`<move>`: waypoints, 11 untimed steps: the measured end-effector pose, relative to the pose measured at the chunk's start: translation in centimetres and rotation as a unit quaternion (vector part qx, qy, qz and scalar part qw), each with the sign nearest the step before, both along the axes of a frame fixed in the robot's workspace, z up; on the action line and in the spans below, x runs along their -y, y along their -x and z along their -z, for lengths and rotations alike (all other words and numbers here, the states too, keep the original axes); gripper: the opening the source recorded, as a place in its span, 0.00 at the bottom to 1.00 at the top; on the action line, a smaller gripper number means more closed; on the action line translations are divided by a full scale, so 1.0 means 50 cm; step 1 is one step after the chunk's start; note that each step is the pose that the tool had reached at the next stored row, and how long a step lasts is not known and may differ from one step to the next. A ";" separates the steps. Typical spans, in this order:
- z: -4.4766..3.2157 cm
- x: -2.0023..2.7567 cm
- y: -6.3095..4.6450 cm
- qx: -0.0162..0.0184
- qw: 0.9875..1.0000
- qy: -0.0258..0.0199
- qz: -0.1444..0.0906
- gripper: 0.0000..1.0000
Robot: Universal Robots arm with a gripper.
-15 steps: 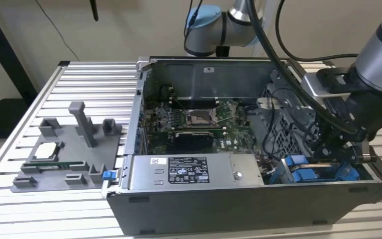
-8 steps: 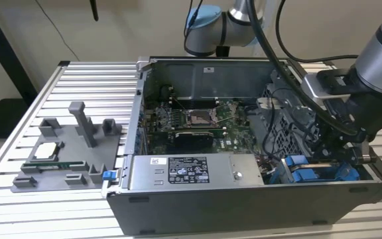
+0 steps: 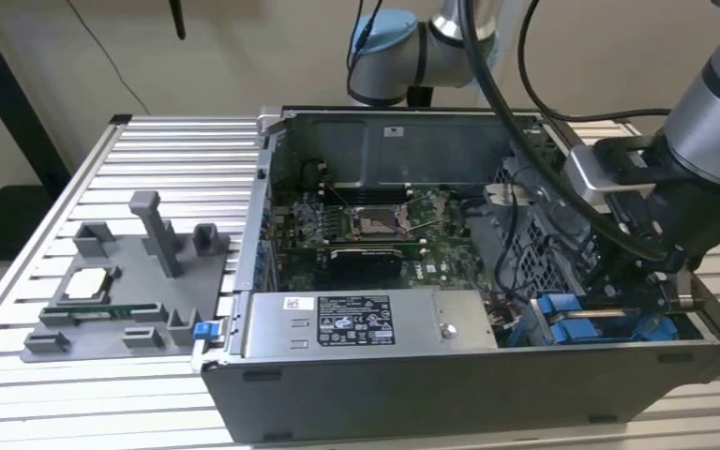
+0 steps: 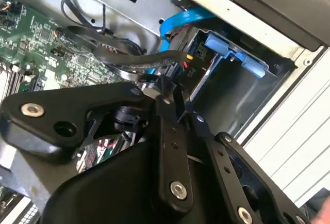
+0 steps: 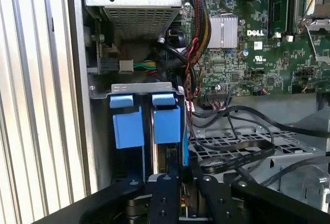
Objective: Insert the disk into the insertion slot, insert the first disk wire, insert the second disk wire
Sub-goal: 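Insert the second disk wire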
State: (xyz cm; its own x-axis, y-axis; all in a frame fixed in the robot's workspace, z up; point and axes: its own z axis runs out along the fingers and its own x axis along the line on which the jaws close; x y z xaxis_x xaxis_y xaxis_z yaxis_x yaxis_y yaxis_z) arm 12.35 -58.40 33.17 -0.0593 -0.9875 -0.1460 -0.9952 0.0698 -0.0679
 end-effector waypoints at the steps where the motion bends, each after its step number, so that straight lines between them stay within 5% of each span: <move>1: -0.004 0.0000 0.000 0.000 1.000 0.000 0.000 1.00; 11: -0.077 0.0000 0.000 0.000 1.000 -0.001 0.000 1.00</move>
